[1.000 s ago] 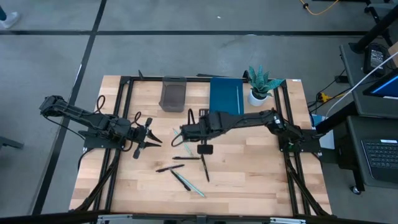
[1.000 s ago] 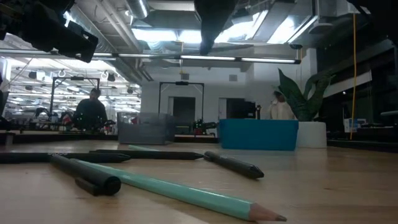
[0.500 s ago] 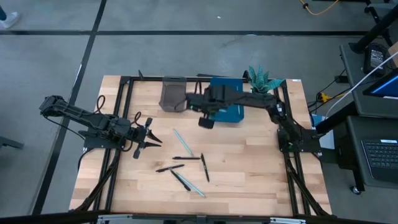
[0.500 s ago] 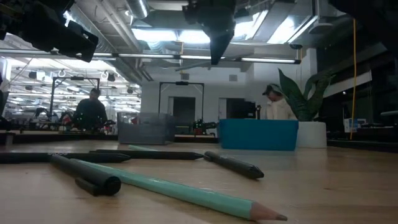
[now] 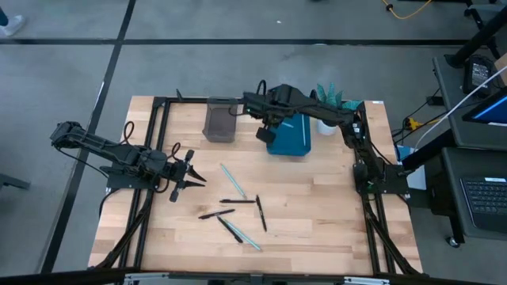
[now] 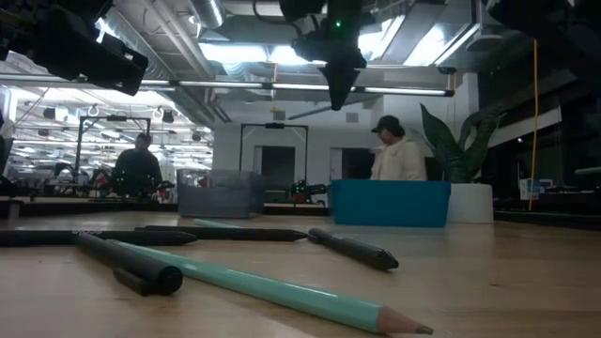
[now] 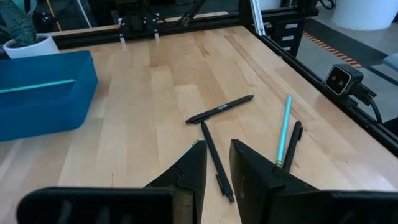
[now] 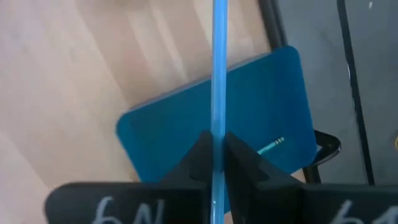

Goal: Sort pens & pencils
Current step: Put the blue pencil into the blue bin

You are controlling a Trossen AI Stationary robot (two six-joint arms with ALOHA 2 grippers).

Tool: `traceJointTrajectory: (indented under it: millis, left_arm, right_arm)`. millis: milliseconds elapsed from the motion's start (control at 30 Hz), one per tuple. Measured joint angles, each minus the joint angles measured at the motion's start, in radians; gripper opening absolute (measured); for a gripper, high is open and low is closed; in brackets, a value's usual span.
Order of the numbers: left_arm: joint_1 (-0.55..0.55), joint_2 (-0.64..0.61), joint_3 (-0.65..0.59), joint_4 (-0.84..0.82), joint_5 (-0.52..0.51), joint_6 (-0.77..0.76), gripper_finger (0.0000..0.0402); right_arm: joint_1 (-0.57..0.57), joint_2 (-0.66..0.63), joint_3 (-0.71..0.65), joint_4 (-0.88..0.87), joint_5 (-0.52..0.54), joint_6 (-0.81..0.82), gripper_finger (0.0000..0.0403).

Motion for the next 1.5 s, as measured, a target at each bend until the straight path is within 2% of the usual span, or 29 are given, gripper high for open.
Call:
traceJointTrajectory:
  millis: [600, 1067, 1267, 1500]
  left_arm:
    - [0.0, 0.0, 0.0, -0.016, 0.0, 0.009, 0.0064]
    - [0.0, 0.0, 0.0, -0.019, 0.0, 0.018, 0.0064]
    - [0.0, 0.0, 0.0, -0.019, 0.0, 0.019, 0.0064]
    - [0.0, 0.0, 0.0, -0.019, 0.0, 0.019, 0.0064]
  right_arm:
    - [-0.106, -0.005, -0.149, 0.006, -0.037, -0.011, 0.0026]
    - [-0.173, -0.007, -0.318, 0.058, -0.074, -0.029, 0.0022]
    - [-0.194, -0.068, -0.464, 0.219, -0.125, -0.059, 0.0022]
    - [-0.22, -0.201, -0.682, 0.39, -0.142, -0.053, 0.0022]
